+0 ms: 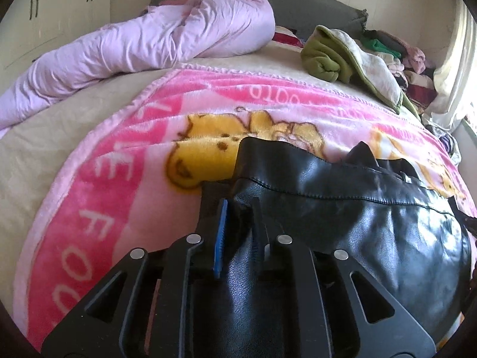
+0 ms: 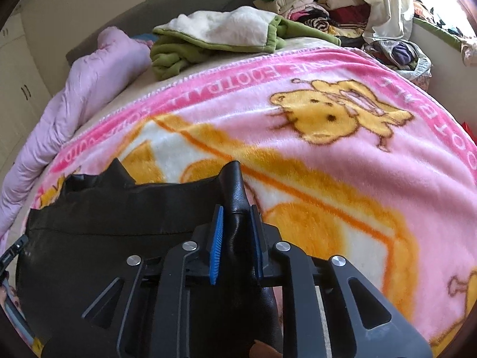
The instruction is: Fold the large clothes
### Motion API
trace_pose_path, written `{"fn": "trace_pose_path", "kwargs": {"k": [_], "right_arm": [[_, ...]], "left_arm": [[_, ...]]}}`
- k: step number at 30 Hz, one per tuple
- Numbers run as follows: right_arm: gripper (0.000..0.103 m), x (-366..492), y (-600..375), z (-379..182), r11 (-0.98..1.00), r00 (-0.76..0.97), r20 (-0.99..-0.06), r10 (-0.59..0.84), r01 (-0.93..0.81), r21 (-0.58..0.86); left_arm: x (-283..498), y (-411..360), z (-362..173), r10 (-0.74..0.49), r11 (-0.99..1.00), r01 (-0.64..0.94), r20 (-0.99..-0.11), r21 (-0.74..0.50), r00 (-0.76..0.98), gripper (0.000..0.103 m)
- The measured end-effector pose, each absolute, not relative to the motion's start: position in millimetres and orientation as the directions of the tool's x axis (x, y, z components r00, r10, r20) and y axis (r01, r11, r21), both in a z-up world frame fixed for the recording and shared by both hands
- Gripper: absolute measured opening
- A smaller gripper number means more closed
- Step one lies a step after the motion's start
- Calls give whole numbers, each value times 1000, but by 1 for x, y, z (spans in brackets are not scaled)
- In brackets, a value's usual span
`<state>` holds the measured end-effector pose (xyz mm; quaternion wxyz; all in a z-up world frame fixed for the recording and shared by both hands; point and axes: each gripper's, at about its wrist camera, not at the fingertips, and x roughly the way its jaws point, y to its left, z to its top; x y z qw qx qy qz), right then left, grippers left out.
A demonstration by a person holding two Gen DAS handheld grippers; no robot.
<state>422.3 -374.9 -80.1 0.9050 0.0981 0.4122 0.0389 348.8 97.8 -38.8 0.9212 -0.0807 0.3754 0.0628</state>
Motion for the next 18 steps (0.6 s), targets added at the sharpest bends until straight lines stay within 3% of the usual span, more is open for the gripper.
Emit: {"fn": "trace_pose_path", "kwargs": {"k": [1,3,4,6,15,18], "right_arm": [[21,422,-373,-81,981,649,-747,145,3,193],[29,420,-374,-78,984,645,-752,137,2,181],[48,417,-375,-76,985,645,-754,125,11,172],[66,410,-382,-73,985,651,-751,111,29,170],[79,354,-400,-65,965,649,-730,215,-28,260],[81,336,-402,-63,957,643,-725,247,-44,286]], "left_arm": [[348,97,-37,57,981,-171,-702,-94,710,15],[347,93,-36,72,984,-166,-699,-68,711,35],[346,92,-35,76,985,-165,-701,-60,709,39],[344,90,-33,84,986,-162,-704,-44,706,49],[325,84,-20,130,986,-167,-693,13,709,87],[314,85,-18,147,984,-177,-692,28,707,89]]}}
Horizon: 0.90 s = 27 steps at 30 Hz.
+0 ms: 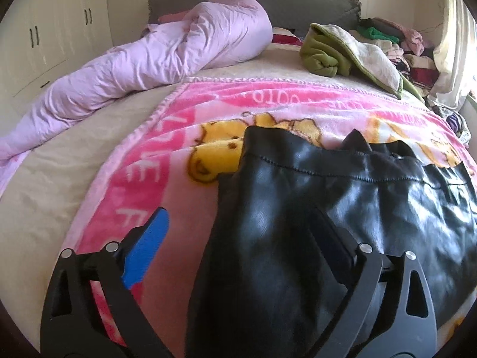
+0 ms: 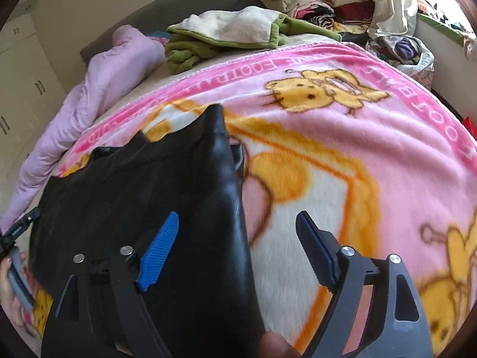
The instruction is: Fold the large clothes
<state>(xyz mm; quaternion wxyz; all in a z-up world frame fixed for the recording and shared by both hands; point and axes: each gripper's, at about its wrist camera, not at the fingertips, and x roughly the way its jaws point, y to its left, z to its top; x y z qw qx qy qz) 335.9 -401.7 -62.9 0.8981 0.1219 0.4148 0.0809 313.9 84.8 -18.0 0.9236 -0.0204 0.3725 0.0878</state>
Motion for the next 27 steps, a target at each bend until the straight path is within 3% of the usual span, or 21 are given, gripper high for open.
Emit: {"fn": "trace_pose_path", "kwargs": {"k": [7,18,20,23,26,27], "right_arm": [[85,304,-407,-62,930,626,-711,320,-63,362],[85,283,-417,-87,890,548,-738,393,-25,455],[80,281,-417,-90,876,543,-729,417,-27,481],[53,278,-414,-90,852,534,-707,465,-51,522],[42,275,-413,-86,865,557,-708,434,-39,500],[33,274,-413,-85,865,562,-704,434,-41,501]], "left_arm": [[281,99,-10,142,980,-200,-689,-4,710,93],[249,124,-50,-108,934,-189,-746,-302,657,93],[249,128,-57,-172,905,-190,-736,-380,654,93],[248,126,-63,-197,890,-192,-729,-413,656,91],[248,120,-64,-231,880,-177,-724,-440,651,69],[248,119,-64,-229,880,-181,-726,-439,649,64]]}}
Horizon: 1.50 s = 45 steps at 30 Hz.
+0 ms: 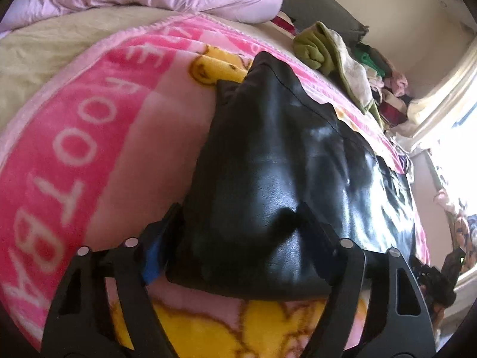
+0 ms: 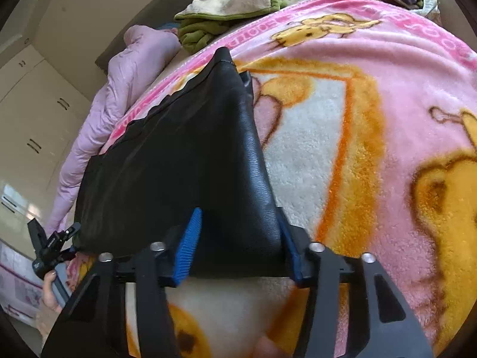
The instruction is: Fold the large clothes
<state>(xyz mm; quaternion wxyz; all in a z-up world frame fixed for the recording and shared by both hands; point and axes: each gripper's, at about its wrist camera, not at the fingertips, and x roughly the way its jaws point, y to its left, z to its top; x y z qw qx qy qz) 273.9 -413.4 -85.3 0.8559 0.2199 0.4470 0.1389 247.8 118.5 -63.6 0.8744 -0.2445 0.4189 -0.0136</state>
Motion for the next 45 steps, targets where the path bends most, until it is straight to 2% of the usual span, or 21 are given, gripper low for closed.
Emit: {"fn": "trace_pose_path", "kwargs": {"k": [1,3,6,14,19,21,23,25,30,32,35,37,38,45], "right_arm": [[26,273,-415,-84,859,565,-695,445,-48,510],[23,269,-418,-78,851,578,-675,459,-68,521],[20,264,-418,-71,868,580,-682,445,-95,487],[21,244,-446,-67,882,579,-697,422,-87,463],[34,230,-452,-60,910,595,-722,354,-41,412],[46,220,-451,-51,922,627,-710,320,-35,386],[49,209,-449,-41,929,658,-688,306,-48,367],[62,202,-443,-33,935,676,-675,295,-58,351],[66,184,-421,-12,943,705,-639,308,-137,303],[68,179,-409,-6,942,709,-629,319,-167,290],[68,178,-395,0,934,703,-619,349,-210,288],[69,175,-386,3,928,700,-613,366,-231,291],[69,175,-382,4,923,694,-612,380,-244,297],[71,172,-328,3,889,638,-619,458,-349,298]], "left_arm": [[248,117,-63,-229,883,-177,-730,-434,644,61],[245,114,-59,-234,886,-170,-733,-431,639,50],[238,111,-53,-247,888,-154,-732,-433,635,43],[203,79,-39,-251,927,-73,-755,-368,606,42],[191,66,-34,-184,959,-58,-761,-279,622,44],[189,66,-32,-163,963,-66,-759,-261,630,45],[186,66,-28,-133,969,-74,-750,-236,648,45],[183,66,-23,-121,970,-78,-739,-229,663,47],[170,61,-6,-75,980,-78,-697,-185,714,64],[168,58,-3,-58,983,-79,-689,-165,722,65],[163,56,1,-28,985,-95,-678,-144,734,82],[161,57,3,-9,985,-109,-670,-134,743,87],[160,59,4,6,984,-121,-666,-127,746,93],[159,71,3,59,977,-179,-668,-112,742,94]]}}
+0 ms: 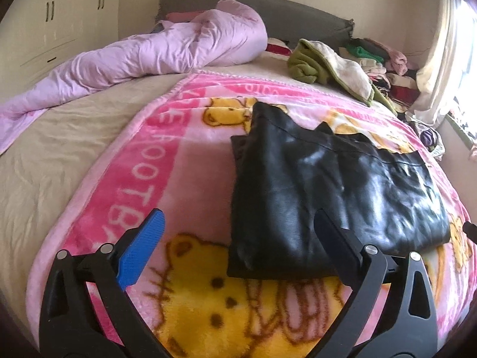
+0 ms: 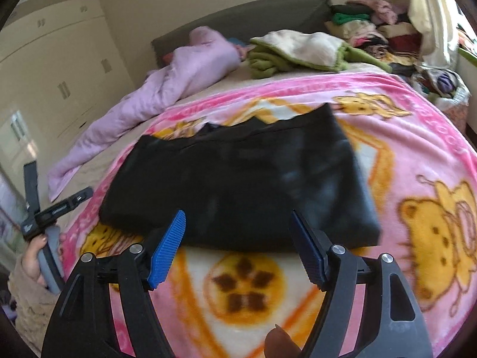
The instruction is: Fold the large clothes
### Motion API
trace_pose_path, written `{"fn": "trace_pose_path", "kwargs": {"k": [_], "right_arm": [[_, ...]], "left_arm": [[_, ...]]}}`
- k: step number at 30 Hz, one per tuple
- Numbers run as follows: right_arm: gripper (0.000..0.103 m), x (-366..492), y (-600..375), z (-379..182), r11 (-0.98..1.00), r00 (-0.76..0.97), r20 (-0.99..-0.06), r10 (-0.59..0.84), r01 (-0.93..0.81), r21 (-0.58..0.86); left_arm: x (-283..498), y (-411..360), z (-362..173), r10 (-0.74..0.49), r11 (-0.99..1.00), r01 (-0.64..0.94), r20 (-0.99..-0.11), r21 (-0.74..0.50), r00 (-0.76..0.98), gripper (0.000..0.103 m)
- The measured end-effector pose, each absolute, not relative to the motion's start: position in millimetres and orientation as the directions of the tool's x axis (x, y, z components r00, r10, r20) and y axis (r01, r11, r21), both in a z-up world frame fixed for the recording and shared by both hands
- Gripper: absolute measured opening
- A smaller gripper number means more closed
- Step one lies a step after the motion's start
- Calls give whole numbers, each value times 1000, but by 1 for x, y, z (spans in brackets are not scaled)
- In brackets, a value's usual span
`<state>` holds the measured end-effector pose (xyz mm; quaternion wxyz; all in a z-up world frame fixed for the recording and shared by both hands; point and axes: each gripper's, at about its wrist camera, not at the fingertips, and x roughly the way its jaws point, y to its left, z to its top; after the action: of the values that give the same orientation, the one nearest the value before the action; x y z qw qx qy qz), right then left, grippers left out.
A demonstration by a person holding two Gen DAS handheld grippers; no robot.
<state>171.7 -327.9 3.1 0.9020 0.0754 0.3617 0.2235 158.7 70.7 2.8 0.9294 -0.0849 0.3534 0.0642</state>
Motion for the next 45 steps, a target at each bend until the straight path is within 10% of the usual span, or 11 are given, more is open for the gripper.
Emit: {"fn": "trace_pose_path", "kwargs": {"k": [11,16,29,36,45], "right_arm": [[70,173,-243,1,858,600,-633,489,-462,225],[32,180,-221,-12,861,590,-667,455,-481,162],[24,212,-208,-78,906,523,-784,336,-407,117],[23,253,-219,-11,899,607,-688,398,-408,160],[21,373,-197,-55,925,464,-809,362,-289,248]], "left_arm": [[159,90,-4,92,964,-237,-685,-121,722,93],[166,98,-10,73,959,-242,-701,-145,709,93],[242,100,-51,-110,944,-181,-783,-274,613,93],[247,87,-52,-194,940,-101,-755,-326,626,43],[246,84,-51,-185,954,-69,-754,-291,630,50]]}}
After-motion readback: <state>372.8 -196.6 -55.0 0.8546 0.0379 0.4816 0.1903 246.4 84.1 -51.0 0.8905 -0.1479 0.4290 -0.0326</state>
